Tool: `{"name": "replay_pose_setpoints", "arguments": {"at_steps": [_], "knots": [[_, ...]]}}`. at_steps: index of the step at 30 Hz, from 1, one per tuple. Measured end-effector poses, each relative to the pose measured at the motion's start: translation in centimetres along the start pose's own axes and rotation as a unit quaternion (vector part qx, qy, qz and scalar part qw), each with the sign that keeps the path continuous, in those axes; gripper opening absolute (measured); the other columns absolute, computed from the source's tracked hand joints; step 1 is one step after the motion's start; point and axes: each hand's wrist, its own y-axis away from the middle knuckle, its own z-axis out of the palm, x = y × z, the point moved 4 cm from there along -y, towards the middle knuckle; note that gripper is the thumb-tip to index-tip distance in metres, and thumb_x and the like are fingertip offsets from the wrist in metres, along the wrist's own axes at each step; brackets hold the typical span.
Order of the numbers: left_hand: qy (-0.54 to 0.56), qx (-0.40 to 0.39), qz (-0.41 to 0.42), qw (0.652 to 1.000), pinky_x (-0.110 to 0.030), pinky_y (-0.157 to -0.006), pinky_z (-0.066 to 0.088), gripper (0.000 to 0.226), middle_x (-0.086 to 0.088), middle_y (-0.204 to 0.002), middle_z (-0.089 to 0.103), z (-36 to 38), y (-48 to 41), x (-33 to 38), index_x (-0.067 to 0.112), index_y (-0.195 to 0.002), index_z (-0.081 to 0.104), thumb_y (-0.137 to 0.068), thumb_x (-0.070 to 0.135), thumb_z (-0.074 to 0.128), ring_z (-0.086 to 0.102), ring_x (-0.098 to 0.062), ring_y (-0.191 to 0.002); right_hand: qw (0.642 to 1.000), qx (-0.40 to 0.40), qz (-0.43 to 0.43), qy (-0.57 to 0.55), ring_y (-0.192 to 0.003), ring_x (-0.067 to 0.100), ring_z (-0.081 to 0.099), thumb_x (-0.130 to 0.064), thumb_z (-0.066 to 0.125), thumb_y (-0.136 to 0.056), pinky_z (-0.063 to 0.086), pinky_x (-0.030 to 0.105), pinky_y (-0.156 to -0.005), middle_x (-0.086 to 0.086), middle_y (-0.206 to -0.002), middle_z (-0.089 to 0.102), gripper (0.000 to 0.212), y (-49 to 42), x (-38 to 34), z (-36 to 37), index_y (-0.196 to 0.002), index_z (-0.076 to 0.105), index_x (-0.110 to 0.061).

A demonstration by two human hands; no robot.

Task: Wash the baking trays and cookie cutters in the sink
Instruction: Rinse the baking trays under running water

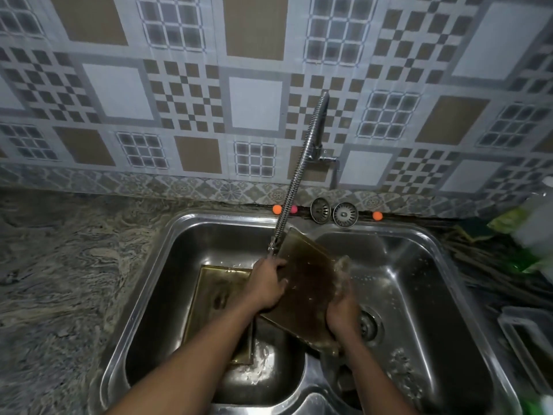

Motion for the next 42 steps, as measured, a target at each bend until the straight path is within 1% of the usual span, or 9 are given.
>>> {"name": "replay_pose_setpoints", "arguments": {"at_steps": [4,9,15,20,24,28,32,37,42], "knots": [[0.018,0.003,0.012,1.0,-0.026,-0.103,0.043,0.055,-0.007,-0.132,0.06,-0.3,-0.4,1.8,0.019,-0.135,0.056,-0.084,-0.001,0.053,0.055,-0.026,-0.123,0.997,-0.057,-0.004,0.061,-0.104,0.034,0.062,-0.013,0.039,-0.101,0.047,0.033,-0.083,0.017,-0.118,0.065,0.039,-0.1,0.7,0.4,-0.138,0.05,-0.013],[0.138,0.013,-0.037,0.99,-0.022,-0.071,0.05,0.055,-0.006,-0.124,0.064,-0.7,-1.2,1.5,0.026,-0.127,0.061,-0.087,-0.007,0.045,0.065,-0.02,-0.092,0.992,-0.064,-0.021,0.103,-0.087,0.029,0.065,-0.017,0.044,-0.093,0.054,0.037,-0.081,0.018,-0.111,0.063,0.045,-0.2,0.1,1.4,-0.138,0.049,-0.018],[0.249,0.0,-0.103,0.963,-0.012,-0.047,0.042,0.051,0.0,-0.088,0.065,-0.7,-1.5,0.9,0.013,-0.126,0.062,-0.091,-0.012,0.036,0.053,-0.009,-0.061,0.958,-0.04,-0.153,0.241,-0.145,0.029,0.02,-0.033,0.043,-0.098,0.019,0.042,-0.118,0.008,-0.157,0.022,0.04,0.5,-3.2,1.7,-0.133,0.056,-0.019],[0.273,0.02,-0.114,0.955,-0.022,-0.085,0.049,0.051,-0.009,-0.127,0.062,-0.7,-1.0,0.9,0.007,-0.134,0.056,-0.09,-0.012,0.04,0.062,-0.021,-0.105,0.933,-0.249,-0.217,0.142,-0.149,0.018,0.011,-0.04,0.036,-0.103,0.006,0.046,-0.12,-0.007,-0.16,0.021,0.048,0.4,-5.8,4.0,-0.149,0.034,-0.029],[0.288,-0.009,-0.11,0.951,-0.022,-0.074,0.054,0.054,-0.005,-0.129,0.061,-0.2,-0.2,0.6,0.012,-0.137,0.053,-0.09,-0.012,0.041,0.064,-0.019,-0.1,0.95,-0.195,-0.053,0.238,-0.15,0.023,0.006,-0.063,0.026,-0.096,0.007,0.053,-0.118,0.0,-0.163,0.011,0.072,-2.0,-5.3,4.3,-0.154,0.019,-0.021],[0.306,0.029,-0.074,0.949,-0.007,-0.071,0.049,0.044,-0.007,-0.107,0.07,-0.9,0.0,0.0,0.01,-0.109,0.069,-0.087,-0.017,0.043,0.067,-0.018,-0.096,0.922,-0.274,-0.208,0.18,-0.15,0.018,0.003,-0.036,0.027,-0.105,0.003,0.048,-0.119,-0.003,-0.163,0.011,0.05,0.2,-8.8,7.1,-0.154,0.021,-0.024],[0.349,0.057,-0.092,0.931,-0.017,-0.07,0.054,0.04,-0.004,-0.095,0.073,-1.7,1.1,-0.8,0.013,-0.107,0.07,-0.091,-0.014,0.045,0.068,-0.004,-0.077,0.906,-0.301,-0.219,0.203,-0.15,0.019,0.005,-0.043,0.03,-0.103,0.003,0.044,-0.119,-0.004,-0.162,0.014,0.054,-0.1,-8.4,7.4,-0.154,0.021,-0.025],[0.355,0.058,-0.088,0.929,-0.037,-0.075,0.059,0.016,-0.008,-0.092,0.076,-1.0,2.0,-1.6,0.012,-0.104,0.074,-0.097,0.014,0.059,0.071,-0.025,-0.085,0.938,-0.196,-0.099,0.27,-0.15,0.024,0.007,-0.048,0.026,-0.101,0.006,0.057,-0.117,0.0,-0.162,0.014,0.06,-1.8,-7.9,6.8,-0.152,0.024,-0.017],[0.3,0.115,-0.106,0.941,0.001,-0.066,0.043,0.043,0.0,-0.12,0.065,-3.0,2.0,-3.4,0.015,-0.129,0.061,-0.094,-0.008,0.048,0.061,-0.002,-0.091,0.871,-0.315,-0.311,0.214,-0.15,0.012,-0.001,-0.039,0.026,-0.104,0.003,0.049,-0.121,-0.013,-0.161,0.01,0.051,2.1,-8.6,8.2,-0.154,0.016,-0.029]]}}
